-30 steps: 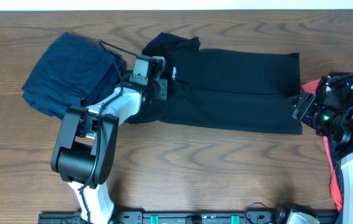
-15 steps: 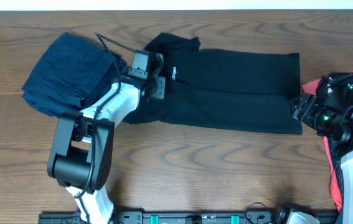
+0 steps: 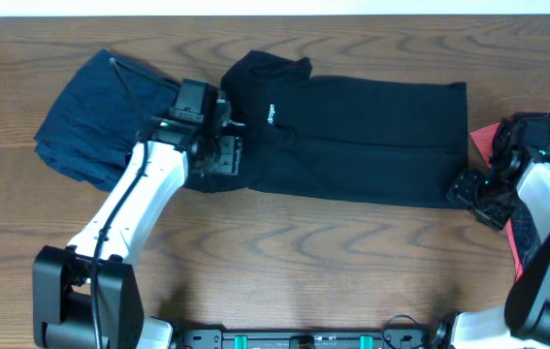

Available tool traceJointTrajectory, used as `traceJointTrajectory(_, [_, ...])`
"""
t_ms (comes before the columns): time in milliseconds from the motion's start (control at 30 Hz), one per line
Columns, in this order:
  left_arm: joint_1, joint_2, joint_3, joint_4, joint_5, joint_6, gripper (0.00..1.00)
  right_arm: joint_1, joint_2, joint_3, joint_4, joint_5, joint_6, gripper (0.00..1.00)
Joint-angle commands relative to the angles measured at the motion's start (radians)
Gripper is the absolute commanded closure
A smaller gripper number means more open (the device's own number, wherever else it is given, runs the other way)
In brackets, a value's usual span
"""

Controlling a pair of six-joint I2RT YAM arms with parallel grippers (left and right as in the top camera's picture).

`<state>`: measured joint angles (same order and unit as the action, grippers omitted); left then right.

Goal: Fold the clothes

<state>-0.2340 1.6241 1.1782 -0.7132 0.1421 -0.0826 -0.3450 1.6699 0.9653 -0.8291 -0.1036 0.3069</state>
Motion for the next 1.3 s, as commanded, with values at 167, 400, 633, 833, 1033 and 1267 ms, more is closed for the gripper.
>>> traceJointTrajectory(167, [0.053, 0.122, -0.029, -0.026, -0.024, 0.000, 0.29, -0.016, 0.150, -0.007, 0.066, -0.044, 0.002, 0.47])
traceJointTrajectory(400, [0.055, 0.237, -0.029, 0.004, -0.024, 0.000, 0.29, -0.021, 0.159, -0.006, 0.131, -0.049, 0.003, 0.58])
traceJointTrajectory(633, [0.055, 0.330, -0.029, 0.034, -0.060, 0.001, 0.37, -0.023, 0.159, -0.006, 0.151, -0.054, 0.003, 0.96])
traceJointTrajectory(833, [0.071, 0.335, -0.028, -0.037, -0.150, 0.001, 0.94, -0.048, 0.155, -0.004, 0.135, 0.034, 0.003, 0.99])
traceJointTrajectory(1033, [0.115, 0.296, -0.018, -0.106, -0.150, 0.000, 0.94, -0.120, 0.153, -0.004, 0.068, 0.110, 0.032, 0.99])
traceJointTrajectory(1267, [0.116, 0.185, -0.018, -0.186, -0.151, 0.000, 0.94, -0.178, 0.146, -0.003, -0.021, 0.181, 0.038, 0.99])
